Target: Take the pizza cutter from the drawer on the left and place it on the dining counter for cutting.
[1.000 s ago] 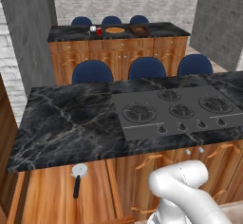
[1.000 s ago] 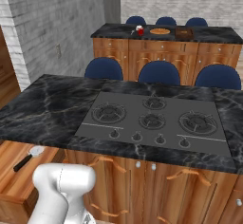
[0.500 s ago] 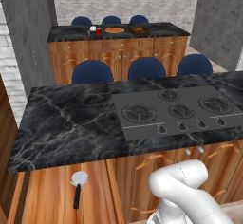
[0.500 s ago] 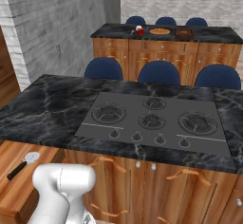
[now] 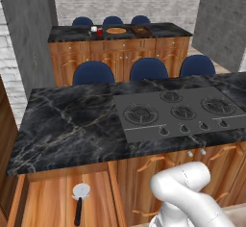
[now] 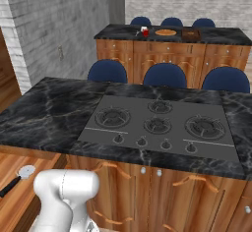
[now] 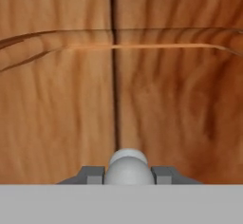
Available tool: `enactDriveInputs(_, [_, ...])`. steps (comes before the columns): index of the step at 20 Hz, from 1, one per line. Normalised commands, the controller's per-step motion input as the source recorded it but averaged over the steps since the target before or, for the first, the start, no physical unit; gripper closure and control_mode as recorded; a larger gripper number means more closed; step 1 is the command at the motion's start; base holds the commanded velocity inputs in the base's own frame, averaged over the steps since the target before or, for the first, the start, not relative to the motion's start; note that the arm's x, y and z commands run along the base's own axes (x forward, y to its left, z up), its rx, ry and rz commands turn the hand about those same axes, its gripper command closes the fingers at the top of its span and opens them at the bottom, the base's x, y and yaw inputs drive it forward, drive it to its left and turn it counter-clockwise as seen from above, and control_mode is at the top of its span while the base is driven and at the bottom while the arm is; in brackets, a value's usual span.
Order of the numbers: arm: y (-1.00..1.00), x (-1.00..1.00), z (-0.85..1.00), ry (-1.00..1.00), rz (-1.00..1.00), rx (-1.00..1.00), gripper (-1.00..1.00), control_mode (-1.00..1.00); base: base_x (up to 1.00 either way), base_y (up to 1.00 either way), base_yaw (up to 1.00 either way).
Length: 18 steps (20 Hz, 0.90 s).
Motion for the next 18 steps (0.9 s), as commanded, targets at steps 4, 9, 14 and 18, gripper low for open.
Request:
enactDriveInputs(4, [0.03,-0.54,-0.20,0.01,0.00,0.00,-1.00,-1.00,0.00,0.00,0.00])
enactDriveInputs(9, [0.04,-0.49,-0.16,0.04,0.00,0.00,-1.00,-1.00,0.00,0.00,0.00])
enactDriveInputs(14, [0.05,-0.43,-0.12,0.02,0.00,0.00,-1.00,-1.00,0.00,0.00,0.00])
enactDriveInputs(18, [0.03,-0.39,0.00,0.01,0.00,0.00,-1.00,-1.00,0.00,0.00,0.00])
